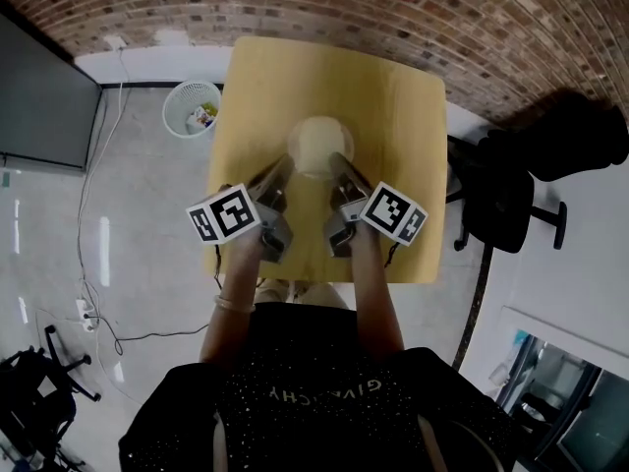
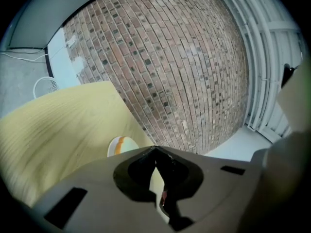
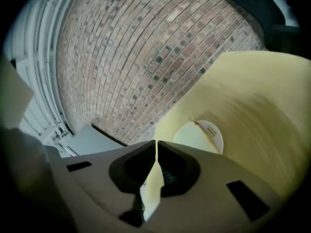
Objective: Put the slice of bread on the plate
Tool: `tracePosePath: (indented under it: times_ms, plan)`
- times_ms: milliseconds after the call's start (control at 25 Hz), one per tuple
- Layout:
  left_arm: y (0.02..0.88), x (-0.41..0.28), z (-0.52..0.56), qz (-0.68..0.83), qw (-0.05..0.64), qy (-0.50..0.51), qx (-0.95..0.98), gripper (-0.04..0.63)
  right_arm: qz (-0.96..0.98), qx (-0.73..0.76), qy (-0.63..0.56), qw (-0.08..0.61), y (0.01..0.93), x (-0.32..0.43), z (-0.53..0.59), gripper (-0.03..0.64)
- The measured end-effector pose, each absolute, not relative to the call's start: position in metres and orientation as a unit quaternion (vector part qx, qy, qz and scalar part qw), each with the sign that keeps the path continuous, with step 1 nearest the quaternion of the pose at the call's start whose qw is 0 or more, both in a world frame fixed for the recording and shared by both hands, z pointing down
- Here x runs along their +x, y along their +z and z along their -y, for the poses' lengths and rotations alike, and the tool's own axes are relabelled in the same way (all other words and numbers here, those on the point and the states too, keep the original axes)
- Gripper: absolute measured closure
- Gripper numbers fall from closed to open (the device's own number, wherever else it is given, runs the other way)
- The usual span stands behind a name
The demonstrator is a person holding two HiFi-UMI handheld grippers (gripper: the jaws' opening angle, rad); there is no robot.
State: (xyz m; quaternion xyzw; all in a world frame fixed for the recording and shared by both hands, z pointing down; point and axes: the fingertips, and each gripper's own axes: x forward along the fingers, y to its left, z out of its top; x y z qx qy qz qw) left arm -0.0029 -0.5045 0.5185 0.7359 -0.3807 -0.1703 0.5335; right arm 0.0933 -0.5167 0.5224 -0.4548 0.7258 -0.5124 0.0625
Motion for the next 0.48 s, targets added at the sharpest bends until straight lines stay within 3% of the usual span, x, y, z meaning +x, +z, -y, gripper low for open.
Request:
tracePosePath:
  times_ms: [200, 480]
  plan:
    - [0.510, 0.013, 0.488, 0.376, 0.520, -0.157, 0.750, 0.584, -0.708, -0.374, -0.562, 0.206, 0.487, 0.096, 0.497, 0.601]
    - [0.500, 0.035, 0.470, 0.366, 0.509, -0.146, 0.765, 0.584, -0.699, -0.337, -0.575, 0.260, 0.472, 0.108, 0.475, 0.603]
